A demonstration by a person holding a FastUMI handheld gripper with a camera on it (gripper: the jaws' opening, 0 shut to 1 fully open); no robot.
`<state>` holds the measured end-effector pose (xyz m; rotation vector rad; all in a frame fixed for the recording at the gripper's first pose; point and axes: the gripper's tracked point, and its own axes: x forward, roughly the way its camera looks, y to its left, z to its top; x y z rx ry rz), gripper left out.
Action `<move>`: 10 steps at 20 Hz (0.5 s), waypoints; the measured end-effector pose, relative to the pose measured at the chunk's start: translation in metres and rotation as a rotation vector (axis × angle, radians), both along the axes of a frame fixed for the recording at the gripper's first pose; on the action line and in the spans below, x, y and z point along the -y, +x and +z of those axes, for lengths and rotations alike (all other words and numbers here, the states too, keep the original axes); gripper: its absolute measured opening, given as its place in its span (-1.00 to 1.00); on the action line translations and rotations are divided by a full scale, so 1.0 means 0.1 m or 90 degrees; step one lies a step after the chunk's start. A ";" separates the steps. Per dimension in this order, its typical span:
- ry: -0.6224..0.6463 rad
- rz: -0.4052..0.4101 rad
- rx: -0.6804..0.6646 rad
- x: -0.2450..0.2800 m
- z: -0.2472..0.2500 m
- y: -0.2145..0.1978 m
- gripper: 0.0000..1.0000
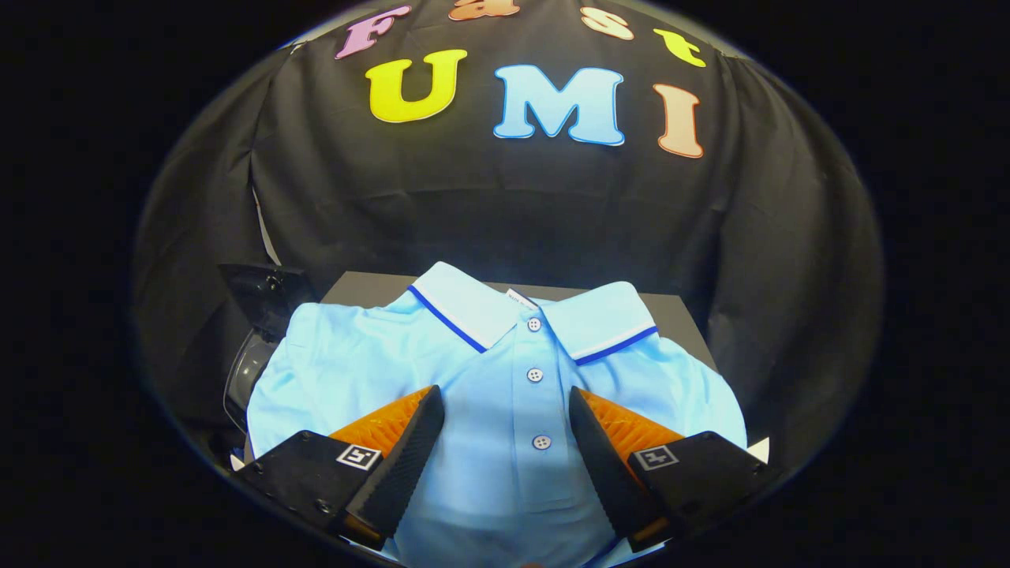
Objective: Put the clothes into the washing machine and then close the washing machine lid.
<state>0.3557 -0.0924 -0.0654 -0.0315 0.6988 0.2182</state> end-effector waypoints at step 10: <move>0.010 0.008 0.001 0.01 -0.02 -0.02 0.86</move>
